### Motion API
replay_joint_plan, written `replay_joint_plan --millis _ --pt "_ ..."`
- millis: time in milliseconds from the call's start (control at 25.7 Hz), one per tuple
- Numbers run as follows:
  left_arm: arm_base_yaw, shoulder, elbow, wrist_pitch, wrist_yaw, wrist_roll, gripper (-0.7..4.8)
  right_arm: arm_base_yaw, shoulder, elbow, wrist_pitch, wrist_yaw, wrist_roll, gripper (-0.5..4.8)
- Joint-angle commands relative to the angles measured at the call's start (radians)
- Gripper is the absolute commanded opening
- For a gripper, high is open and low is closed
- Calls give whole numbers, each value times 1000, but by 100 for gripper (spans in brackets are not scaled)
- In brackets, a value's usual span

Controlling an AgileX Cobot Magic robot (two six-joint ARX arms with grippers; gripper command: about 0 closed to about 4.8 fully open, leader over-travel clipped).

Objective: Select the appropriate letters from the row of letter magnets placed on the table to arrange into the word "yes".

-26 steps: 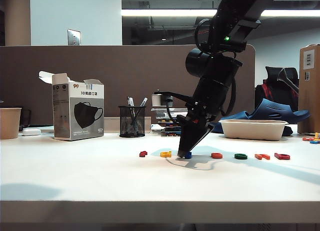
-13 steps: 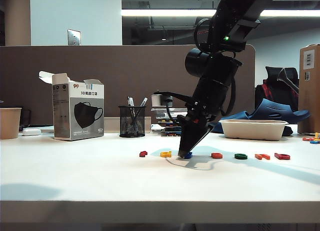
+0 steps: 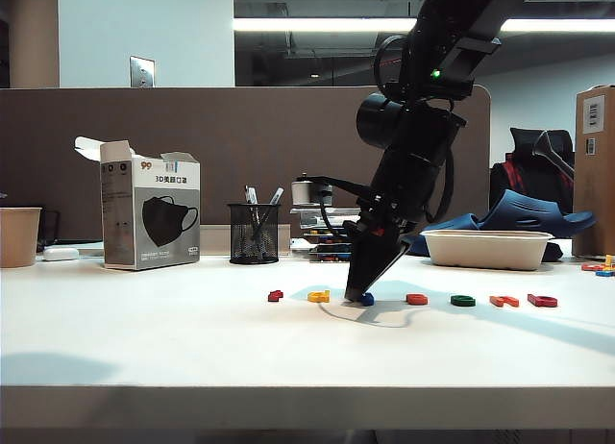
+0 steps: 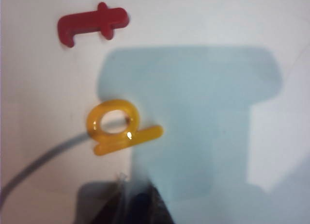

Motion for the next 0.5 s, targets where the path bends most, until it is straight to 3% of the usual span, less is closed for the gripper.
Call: replay_joint_plan --millis 39,311,388,505 --pt "0 -2 5 13 0 -2 -6 0 18 -13 -46 30 3 84" --pt "0 -2 5 13 0 -2 -6 0 18 -13 -35 31 3 37" --pt "0 -2 5 13 0 -3 -6 0 18 -13 -24 30 3 -1" --pt "0 -2 5 13 0 -2 -6 0 18 -13 -19 31 3 -1"
